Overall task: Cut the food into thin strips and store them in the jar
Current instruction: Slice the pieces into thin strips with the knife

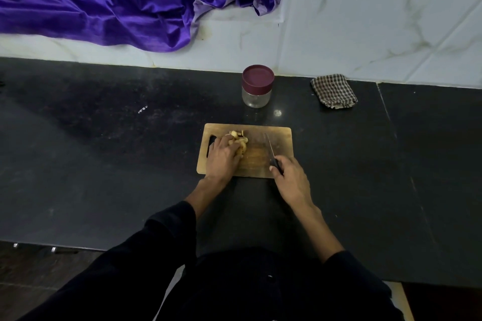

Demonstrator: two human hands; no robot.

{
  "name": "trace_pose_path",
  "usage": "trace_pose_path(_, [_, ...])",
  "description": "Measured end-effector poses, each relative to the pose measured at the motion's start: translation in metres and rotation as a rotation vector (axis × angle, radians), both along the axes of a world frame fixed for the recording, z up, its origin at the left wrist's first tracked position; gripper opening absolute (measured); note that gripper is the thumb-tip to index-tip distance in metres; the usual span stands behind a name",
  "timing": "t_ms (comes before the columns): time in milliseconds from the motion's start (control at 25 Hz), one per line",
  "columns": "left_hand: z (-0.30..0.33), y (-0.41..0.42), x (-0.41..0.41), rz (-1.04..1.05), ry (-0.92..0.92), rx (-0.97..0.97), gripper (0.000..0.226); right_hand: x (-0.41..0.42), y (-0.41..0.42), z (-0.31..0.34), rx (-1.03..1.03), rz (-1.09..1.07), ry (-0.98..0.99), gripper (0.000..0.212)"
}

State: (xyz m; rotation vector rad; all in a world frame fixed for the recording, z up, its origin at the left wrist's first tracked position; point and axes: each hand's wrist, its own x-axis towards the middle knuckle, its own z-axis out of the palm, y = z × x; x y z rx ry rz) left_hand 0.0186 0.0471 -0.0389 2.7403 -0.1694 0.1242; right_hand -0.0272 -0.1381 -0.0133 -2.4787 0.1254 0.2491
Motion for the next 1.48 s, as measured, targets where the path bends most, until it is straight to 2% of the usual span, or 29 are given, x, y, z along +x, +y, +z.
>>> trace_pose_path(240, [0.000,0.004,0.002,-0.059,-0.040,-0.080,0.020,-0.001,-0.001,-0.003,0.025,-0.006,0.020,0.036])
trace_pose_path(360, [0.006,0.008,0.003,-0.107,-0.022,-0.188,0.014,-0.001,-0.003,-0.004,0.036,-0.019,0.024,0.036])
trace_pose_path(600, [0.017,-0.002,0.006,-0.122,0.033,-0.362,0.016,-0.001,-0.009,-0.007,0.045,-0.070,0.046,0.036])
trace_pose_path(720, [0.018,-0.024,0.007,-0.180,0.105,-0.353,0.017,-0.001,-0.014,-0.006,0.051,-0.090,0.048,0.037])
trace_pose_path(920, [0.015,-0.050,0.015,-0.159,0.239,-0.315,0.016,-0.004,-0.019,-0.005,0.040,-0.118,0.056,0.039])
trace_pose_path(1160, [0.011,-0.053,0.020,-0.176,0.150,-0.189,0.031,-0.005,-0.017,-0.004,0.061,-0.113,0.059,0.034])
trace_pose_path(1480, [0.001,-0.058,0.023,-0.176,0.235,-0.084,0.038,-0.012,-0.017,-0.006,0.110,-0.156,0.135,0.025])
